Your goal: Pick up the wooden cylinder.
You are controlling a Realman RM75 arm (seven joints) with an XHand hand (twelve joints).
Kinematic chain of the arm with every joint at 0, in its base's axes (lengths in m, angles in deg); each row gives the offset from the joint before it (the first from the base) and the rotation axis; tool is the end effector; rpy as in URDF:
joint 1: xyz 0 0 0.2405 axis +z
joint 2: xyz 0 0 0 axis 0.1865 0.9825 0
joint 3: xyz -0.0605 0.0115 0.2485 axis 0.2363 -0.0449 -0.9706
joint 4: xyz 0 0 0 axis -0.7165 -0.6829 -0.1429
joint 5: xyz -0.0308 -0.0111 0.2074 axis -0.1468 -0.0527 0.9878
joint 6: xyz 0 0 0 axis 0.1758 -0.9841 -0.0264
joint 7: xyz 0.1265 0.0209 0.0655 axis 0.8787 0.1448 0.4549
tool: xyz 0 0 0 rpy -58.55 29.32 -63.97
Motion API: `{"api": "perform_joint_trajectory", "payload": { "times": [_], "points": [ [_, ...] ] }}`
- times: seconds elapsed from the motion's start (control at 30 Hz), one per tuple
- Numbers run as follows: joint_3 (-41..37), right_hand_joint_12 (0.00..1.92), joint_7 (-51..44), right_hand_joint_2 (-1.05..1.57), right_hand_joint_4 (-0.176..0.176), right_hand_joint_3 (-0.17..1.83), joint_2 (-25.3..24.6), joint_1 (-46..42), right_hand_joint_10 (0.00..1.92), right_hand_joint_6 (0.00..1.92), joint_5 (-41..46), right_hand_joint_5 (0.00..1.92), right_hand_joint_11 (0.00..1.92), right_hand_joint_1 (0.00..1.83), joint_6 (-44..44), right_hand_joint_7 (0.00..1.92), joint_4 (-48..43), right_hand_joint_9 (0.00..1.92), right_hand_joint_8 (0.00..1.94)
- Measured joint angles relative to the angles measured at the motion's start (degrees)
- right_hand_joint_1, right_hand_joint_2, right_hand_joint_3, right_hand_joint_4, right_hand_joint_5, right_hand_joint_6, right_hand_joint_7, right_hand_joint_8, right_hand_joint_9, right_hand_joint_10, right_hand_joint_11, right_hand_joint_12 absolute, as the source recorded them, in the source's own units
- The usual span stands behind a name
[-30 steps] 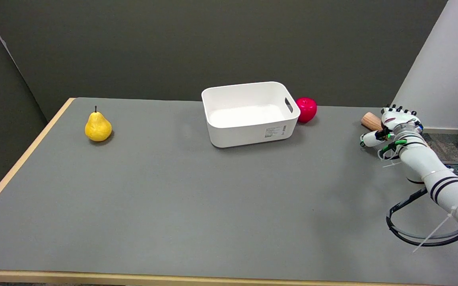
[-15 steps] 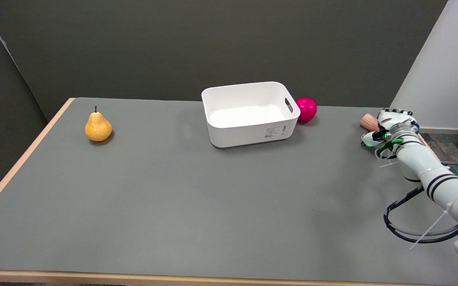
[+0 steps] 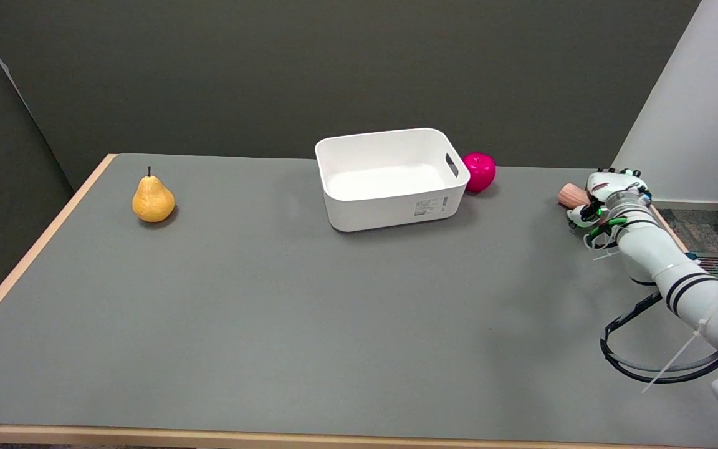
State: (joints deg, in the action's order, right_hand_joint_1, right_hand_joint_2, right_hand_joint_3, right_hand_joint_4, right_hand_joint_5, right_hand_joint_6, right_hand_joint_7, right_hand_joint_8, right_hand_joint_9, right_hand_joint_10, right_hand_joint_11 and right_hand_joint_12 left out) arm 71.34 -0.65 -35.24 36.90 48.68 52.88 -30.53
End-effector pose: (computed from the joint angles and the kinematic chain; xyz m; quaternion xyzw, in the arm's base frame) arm -0.2835 -0.3712 0.5760 0.4274 -0.0645 -0.0987 0.8963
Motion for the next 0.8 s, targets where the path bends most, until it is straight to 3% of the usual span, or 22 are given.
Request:
{"api": "perform_joint_trajectory", "payload": {
  "times": [0.07,0.4,0.8],
  "points": [
    [0.03,1.83,-0.01,1.39,-0.176,0.13,-0.02,-0.13,1.73,1.79,-0.3,0.42,0.0,1.03,-0.05,0.42,-0.45,0.55,1.88],
    [-1.36,1.9,-0.02,1.41,-0.176,0.14,0.12,-1.8,1.86,1.82,-3.28,0.4,0.0,1.01,-0.47,0.4,-5.51,0.57,1.92],
    [-7.82,1.91,0.02,1.44,-0.176,0.1,1.07,-8.25,1.91,1.85,-9.93,0.38,0.0,1.0,-2.69,0.38,-19.65,0.55,1.94]
  ]
}}
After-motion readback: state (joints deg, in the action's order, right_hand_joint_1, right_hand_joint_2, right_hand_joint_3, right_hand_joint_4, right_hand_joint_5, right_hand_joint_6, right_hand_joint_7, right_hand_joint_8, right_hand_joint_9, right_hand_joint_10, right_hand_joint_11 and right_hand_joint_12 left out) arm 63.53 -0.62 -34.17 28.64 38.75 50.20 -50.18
